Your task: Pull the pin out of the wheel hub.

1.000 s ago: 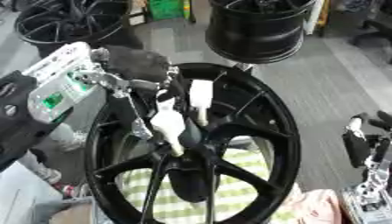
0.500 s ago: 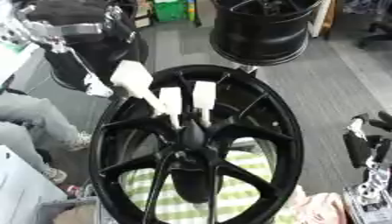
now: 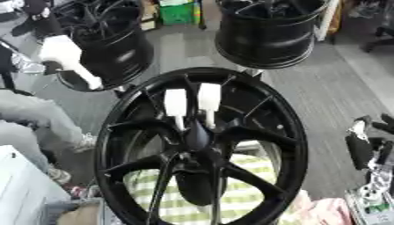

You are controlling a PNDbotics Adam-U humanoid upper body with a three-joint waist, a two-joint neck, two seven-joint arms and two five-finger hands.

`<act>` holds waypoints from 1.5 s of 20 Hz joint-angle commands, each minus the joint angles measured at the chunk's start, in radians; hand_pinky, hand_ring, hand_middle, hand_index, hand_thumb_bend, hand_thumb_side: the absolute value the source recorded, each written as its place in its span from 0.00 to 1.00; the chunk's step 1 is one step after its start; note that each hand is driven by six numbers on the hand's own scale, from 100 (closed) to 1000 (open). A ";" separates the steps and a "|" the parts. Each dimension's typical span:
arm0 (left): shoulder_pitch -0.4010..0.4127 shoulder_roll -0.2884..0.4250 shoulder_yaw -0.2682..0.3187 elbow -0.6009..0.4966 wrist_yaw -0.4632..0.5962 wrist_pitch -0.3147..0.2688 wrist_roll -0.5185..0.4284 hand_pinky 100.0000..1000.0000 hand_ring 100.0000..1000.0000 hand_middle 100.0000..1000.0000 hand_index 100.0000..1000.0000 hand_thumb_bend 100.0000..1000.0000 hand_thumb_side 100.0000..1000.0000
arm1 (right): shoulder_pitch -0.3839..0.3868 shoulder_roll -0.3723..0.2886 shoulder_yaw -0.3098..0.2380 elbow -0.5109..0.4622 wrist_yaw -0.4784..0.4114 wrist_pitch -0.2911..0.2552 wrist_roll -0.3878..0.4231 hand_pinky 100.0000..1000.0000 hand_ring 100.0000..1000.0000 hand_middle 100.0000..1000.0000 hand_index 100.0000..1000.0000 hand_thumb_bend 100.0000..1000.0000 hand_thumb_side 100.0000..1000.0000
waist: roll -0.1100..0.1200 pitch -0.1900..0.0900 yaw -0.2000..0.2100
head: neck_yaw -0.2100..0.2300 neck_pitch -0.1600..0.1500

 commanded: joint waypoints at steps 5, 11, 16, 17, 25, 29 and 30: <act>0.058 0.027 0.185 0.282 -0.408 -0.350 -0.233 0.51 0.15 0.40 0.55 0.33 0.30 | -0.003 -0.007 -0.007 -0.009 -0.002 -0.002 -0.007 0.45 0.34 0.60 0.77 0.03 0.32 | -0.007 -0.009 0.010 | 0.000 -0.003; 0.114 0.005 0.285 0.521 -0.962 -0.350 0.209 0.56 0.23 0.63 0.81 0.54 0.44 | -0.001 0.001 -0.009 -0.012 -0.005 0.001 -0.007 0.45 0.34 0.60 0.77 0.03 0.32 | -0.022 -0.004 0.007 | -0.002 -0.003; 0.142 0.007 0.329 0.642 -1.271 -0.323 0.537 0.58 0.26 0.69 0.84 0.54 0.46 | -0.002 0.004 -0.008 -0.015 -0.007 0.003 -0.006 0.45 0.34 0.60 0.77 0.03 0.32 | -0.025 -0.002 0.009 | -0.002 -0.003; 0.149 0.008 0.337 0.658 -1.303 -0.323 0.590 0.57 0.26 0.68 0.83 0.48 0.43 | -0.002 0.005 -0.008 -0.014 -0.007 0.003 -0.006 0.45 0.34 0.60 0.77 0.03 0.32 | -0.026 -0.002 0.010 | -0.002 -0.003; 0.285 -0.056 0.332 0.558 -0.981 -0.350 0.733 0.51 0.22 0.58 0.75 0.00 0.17 | -0.006 0.009 -0.007 -0.013 -0.009 0.001 -0.007 0.45 0.34 0.60 0.77 0.02 0.32 | -0.031 0.001 0.010 | 0.000 -0.003; 0.399 -0.128 0.363 0.253 -0.383 -0.350 0.454 0.50 0.27 0.55 0.72 0.00 0.21 | -0.010 0.013 -0.007 -0.015 -0.011 0.001 -0.006 0.45 0.34 0.60 0.77 0.02 0.32 | -0.039 0.005 0.012 | 0.005 -0.003; 0.429 -0.149 0.388 0.189 -0.225 -0.347 0.359 0.50 0.28 0.54 0.71 0.00 0.27 | -0.011 0.015 -0.008 -0.015 -0.011 0.001 -0.007 0.45 0.34 0.60 0.77 0.02 0.32 | -0.040 0.006 0.013 | 0.004 -0.003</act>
